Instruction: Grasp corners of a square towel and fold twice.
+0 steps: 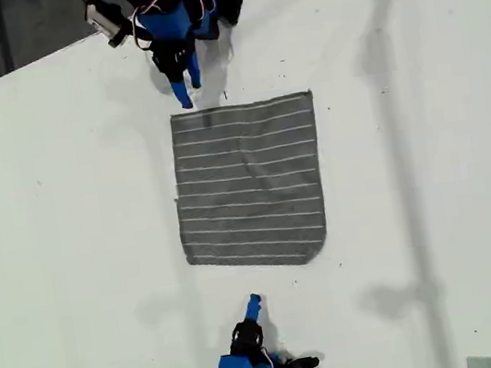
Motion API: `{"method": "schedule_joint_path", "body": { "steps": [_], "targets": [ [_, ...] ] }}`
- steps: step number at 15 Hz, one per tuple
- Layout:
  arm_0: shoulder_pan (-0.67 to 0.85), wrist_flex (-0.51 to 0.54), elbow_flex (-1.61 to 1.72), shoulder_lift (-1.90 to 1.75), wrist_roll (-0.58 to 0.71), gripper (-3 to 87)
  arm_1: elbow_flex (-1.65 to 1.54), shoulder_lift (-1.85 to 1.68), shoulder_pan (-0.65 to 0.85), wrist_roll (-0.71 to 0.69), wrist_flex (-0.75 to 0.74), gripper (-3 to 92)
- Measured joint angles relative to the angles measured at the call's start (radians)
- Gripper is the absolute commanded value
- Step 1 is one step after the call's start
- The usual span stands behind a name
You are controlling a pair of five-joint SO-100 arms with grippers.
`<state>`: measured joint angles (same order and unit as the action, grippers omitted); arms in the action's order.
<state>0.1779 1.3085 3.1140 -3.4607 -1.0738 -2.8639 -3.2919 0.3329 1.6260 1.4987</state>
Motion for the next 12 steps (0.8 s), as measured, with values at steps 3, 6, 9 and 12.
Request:
{"method": "schedule_joint_path", "body": {
  "steps": [3,6,9,12],
  "targets": [
    [0.261,0.008,-0.008,0.0,-0.219,17.0,-0.054,0.005,-0.114,-0.103,-0.046,14.0],
    [0.331,0.009,-0.008,0.0,-0.252,18.8,-0.054,0.0,-0.118,-0.114,-0.054,11.7],
    [0.333,0.009,-0.012,0.0,-0.261,23.6,-0.052,0.0,-0.121,-0.201,-0.075,19.2],
    [0.333,0.009,-0.014,0.0,-0.232,19.5,0.132,0.172,-0.155,-0.38,-0.184,22.1]
  ]
}}
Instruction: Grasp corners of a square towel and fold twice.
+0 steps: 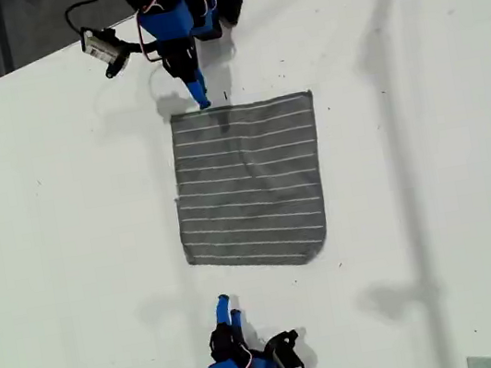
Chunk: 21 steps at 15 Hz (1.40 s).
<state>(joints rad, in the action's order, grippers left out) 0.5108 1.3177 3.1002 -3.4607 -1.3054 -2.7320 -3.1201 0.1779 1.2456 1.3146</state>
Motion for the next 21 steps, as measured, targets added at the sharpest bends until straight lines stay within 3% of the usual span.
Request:
{"method": "schedule_joint_path", "body": {
  "steps": [2,5,10,13,21],
  "targets": [
    [-0.002,0.0,-0.006,0.0,0.026,25.6,0.299,0.459,-0.061,-0.061,-0.041,23.0],
    [-0.002,0.006,-0.009,0.0,0.023,24.8,0.543,1.094,-0.21,-0.031,-0.078,23.6],
    [-0.003,0.006,-0.005,0.0,-0.008,25.8,0.552,1.175,-0.612,0.313,-0.044,23.8],
    [-0.003,0.006,-0.005,0.0,-0.008,26.1,0.588,1.328,-0.727,0.377,-0.15,24.2],
    [-0.011,0.002,-0.003,0.0,-0.008,25.7,0.726,1.605,-0.707,0.327,-0.276,24.8]
  ]
}}
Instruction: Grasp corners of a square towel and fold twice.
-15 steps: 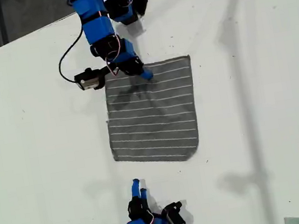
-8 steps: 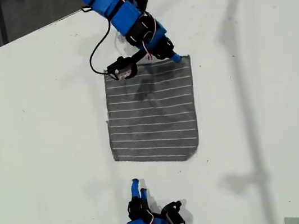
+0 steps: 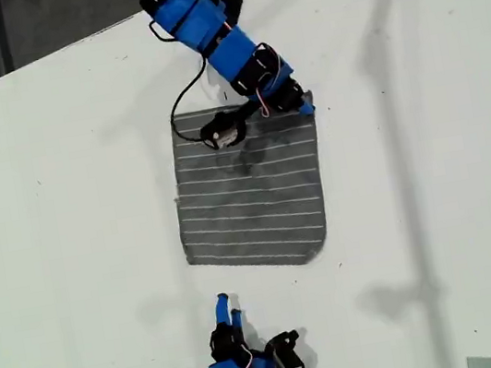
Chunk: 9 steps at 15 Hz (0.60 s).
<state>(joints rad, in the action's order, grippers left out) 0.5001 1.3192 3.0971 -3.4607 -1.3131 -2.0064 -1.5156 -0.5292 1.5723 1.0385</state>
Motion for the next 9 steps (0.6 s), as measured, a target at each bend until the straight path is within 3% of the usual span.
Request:
{"method": "schedule_joint_path", "body": {
  "steps": [3,5,9],
  "targets": [
    [-0.011,0.0,0.0,0.0,0.0,25.7,0.08,0.11,0.0,-0.017,-0.038,24.2],
    [-0.012,0.0,0.0,0.0,0.0,25.5,0.13,0.163,0.002,-0.023,-0.038,-0.1],
    [-0.026,-0.018,0.0,0.0,0.006,24.2,0.184,0.209,0.0,-0.018,-0.055,-0.1]
  ]
}}
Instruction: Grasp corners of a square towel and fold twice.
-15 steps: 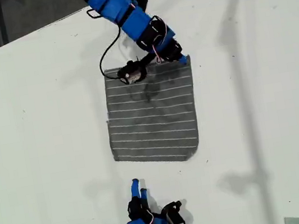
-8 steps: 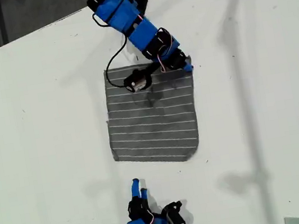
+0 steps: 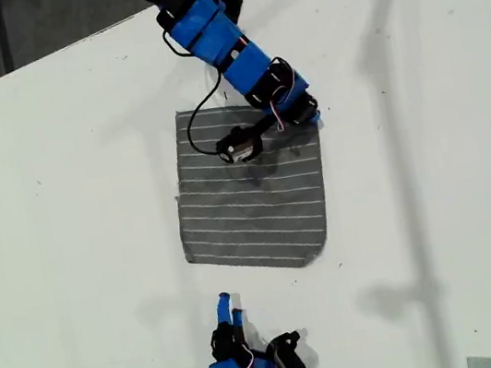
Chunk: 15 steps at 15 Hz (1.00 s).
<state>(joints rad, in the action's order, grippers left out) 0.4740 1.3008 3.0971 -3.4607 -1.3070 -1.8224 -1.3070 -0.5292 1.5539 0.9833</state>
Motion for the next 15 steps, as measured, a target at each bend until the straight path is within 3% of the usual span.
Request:
{"method": "schedule_joint_path", "body": {
  "steps": [3,8,12,15],
  "targets": [
    [-0.067,-0.028,-0.003,0.0,-0.032,24.2,0.0,0.0,0.002,0.0,0.0,-0.1],
    [-0.278,0.094,-0.258,0.055,-0.149,23.7,0.0,0.0,0.011,-0.008,0.003,-0.1],
    [-0.371,-0.095,-0.632,0.749,-0.104,23.3,0.002,0.002,0.011,-0.009,0.012,-0.1],
    [-0.566,-0.222,-0.747,1.192,-0.218,23.4,0.002,0.002,0.011,-0.006,0.02,-0.1]
  ]
}}
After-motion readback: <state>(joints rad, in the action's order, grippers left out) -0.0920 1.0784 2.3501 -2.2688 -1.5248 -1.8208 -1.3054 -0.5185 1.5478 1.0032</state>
